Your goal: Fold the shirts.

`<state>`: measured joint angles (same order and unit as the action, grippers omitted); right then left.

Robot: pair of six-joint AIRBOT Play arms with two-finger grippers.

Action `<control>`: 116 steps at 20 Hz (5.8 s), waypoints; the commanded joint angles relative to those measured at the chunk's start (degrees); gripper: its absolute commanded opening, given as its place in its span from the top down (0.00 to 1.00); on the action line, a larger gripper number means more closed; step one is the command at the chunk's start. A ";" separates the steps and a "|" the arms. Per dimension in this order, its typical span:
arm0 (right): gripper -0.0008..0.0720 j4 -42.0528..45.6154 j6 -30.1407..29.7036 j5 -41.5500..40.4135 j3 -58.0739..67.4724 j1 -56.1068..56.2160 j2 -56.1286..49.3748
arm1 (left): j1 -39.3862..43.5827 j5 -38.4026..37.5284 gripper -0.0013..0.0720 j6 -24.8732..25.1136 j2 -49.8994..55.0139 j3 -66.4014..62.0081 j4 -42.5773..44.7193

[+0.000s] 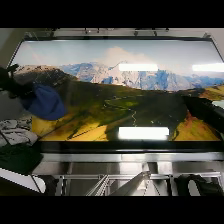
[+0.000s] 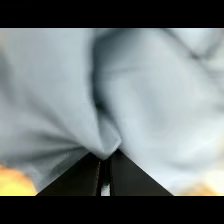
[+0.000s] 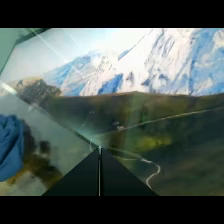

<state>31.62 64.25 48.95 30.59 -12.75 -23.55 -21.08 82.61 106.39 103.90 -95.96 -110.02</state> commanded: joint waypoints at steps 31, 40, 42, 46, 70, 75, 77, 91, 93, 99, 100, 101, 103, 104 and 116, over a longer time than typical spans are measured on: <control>0.36 -12.31 -12.02 12.04 4.44 1.11 -56.83 | 31.89 -14.69 0.00 4.37 -14.71 40.35 -27.76; 0.37 -20.90 -11.98 2.56 9.88 14.97 -65.72 | 39.78 -15.02 0.04 4.33 -3.80 27.65 -28.02; 0.75 -22.49 -12.35 2.51 13.14 16.63 -66.84 | 40.59 -14.91 0.52 4.31 -2.51 24.79 -28.00; 0.96 -22.47 -16.50 10.64 19.41 15.28 -62.86 | 39.21 -7.58 0.96 4.15 -4.87 16.92 -28.65; 0.96 -28.52 -30.45 -9.25 29.33 14.64 -57.75 | 22.73 -6.82 0.96 8.13 -10.75 0.87 -32.13; 0.39 -28.61 -27.87 3.02 31.71 5.40 -64.48 | 19.56 2.19 0.00 3.58 1.42 -6.05 -32.15; 0.25 -23.65 -21.59 7.87 31.80 -0.59 -63.04 | 17.94 11.39 0.00 -1.07 2.03 -6.21 -32.02; 0.29 3.37 5.79 12.22 51.60 0.98 -82.88 | 30.21 -12.24 0.01 -2.97 -19.71 52.87 -32.11; 0.29 3.37 7.43 12.22 53.51 2.89 -85.22 | 32.92 -13.53 0.03 -3.04 -17.75 52.92 -32.20; 0.32 3.32 8.50 11.72 54.45 6.49 -88.80 | 35.56 -16.57 0.26 -2.97 -12.37 51.69 -32.92; 0.40 3.26 8.55 11.72 54.45 6.84 -89.07 | 35.56 -16.68 0.31 -2.97 -12.11 50.16 -32.92; 0.48 3.23 8.63 11.76 54.45 7.17 -89.20 | 35.56 -17.11 0.31 -2.97 -12.04 48.33 -32.92; 0.53 3.04 8.63 11.98 54.45 7.56 -89.20 | 35.58 -18.43 0.31 -2.99 -11.98 44.06 -32.17; 0.72 3.13 8.61 12.24 54.45 7.80 -89.20 | 35.58 -19.43 0.36 -3.02 -11.98 41.99 -32.15; 0.97 24.24 15.10 21.99 45.62 -0.63 -79.08 | 27.41 -12.39 0.96 -6.36 -7.37 17.11 -10.97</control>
<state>45.43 76.62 67.42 81.87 -10.52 -107.68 9.72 68.40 101.38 95.72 -72.25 -128.49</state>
